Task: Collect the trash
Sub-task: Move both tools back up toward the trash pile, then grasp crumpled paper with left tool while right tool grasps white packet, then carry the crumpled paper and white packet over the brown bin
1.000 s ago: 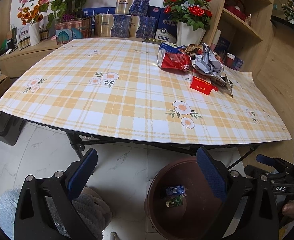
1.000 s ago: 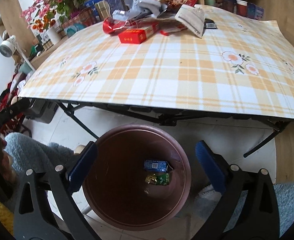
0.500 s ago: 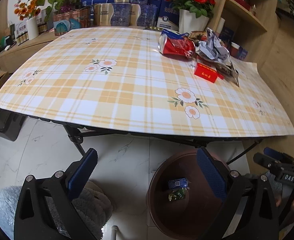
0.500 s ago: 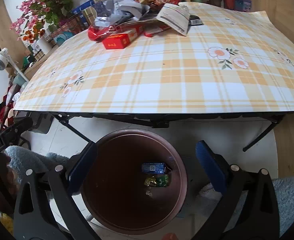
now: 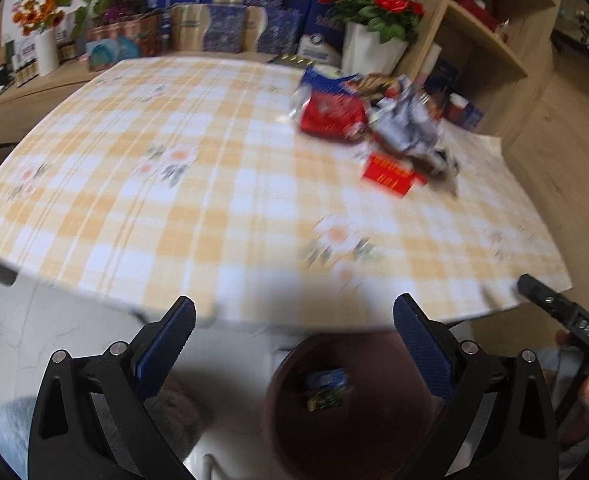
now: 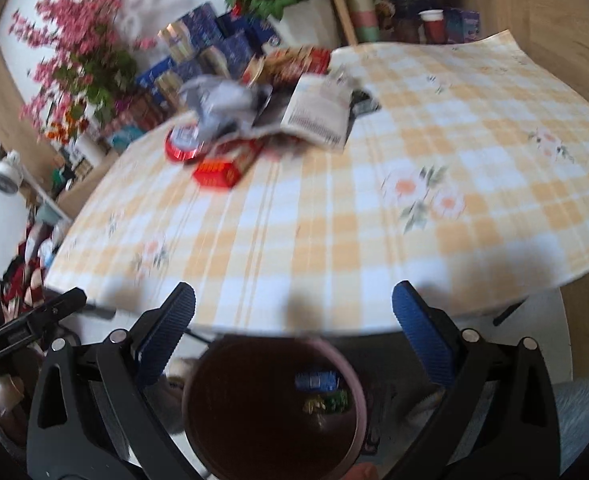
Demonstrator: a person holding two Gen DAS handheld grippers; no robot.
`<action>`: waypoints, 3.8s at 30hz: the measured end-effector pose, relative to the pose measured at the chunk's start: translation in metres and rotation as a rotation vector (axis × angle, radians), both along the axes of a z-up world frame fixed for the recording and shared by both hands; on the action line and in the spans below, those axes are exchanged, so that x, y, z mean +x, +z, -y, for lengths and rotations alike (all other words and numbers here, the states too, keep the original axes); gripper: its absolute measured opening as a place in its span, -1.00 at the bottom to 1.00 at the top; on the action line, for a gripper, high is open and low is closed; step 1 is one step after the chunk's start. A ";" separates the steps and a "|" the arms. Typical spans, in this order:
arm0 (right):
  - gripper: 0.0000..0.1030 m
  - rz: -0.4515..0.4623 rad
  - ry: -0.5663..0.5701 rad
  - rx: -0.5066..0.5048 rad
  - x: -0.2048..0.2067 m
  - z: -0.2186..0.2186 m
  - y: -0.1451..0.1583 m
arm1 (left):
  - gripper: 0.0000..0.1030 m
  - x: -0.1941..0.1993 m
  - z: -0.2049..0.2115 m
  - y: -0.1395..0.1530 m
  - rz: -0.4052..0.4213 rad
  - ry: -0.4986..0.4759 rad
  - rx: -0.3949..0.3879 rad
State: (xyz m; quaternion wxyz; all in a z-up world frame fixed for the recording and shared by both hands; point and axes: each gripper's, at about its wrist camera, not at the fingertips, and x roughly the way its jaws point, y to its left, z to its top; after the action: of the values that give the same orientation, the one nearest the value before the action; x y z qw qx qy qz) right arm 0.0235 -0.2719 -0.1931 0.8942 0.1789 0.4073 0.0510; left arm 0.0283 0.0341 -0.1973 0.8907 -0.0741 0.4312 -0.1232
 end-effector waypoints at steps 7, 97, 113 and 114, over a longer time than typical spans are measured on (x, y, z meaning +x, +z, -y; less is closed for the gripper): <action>0.89 -0.014 -0.036 -0.071 0.030 0.021 0.010 | 0.88 0.054 0.053 0.045 0.074 -0.121 -0.056; 0.31 0.090 0.061 0.044 0.034 -0.005 0.065 | -0.92 -0.007 0.031 0.087 0.044 -0.387 -0.272; 0.31 0.136 0.091 0.041 -0.039 -0.011 0.083 | -0.92 -0.076 0.051 0.009 -0.150 -0.497 -0.157; 0.31 0.137 0.094 0.040 -0.041 -0.011 0.083 | -0.92 -0.075 0.052 0.003 -0.167 -0.500 -0.150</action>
State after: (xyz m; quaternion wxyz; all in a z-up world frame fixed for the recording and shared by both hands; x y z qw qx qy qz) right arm -0.0172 -0.2606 -0.1096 0.9129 0.1734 0.3518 0.1130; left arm -0.0469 -0.0183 -0.1946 0.7861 -0.0410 0.4978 -0.3642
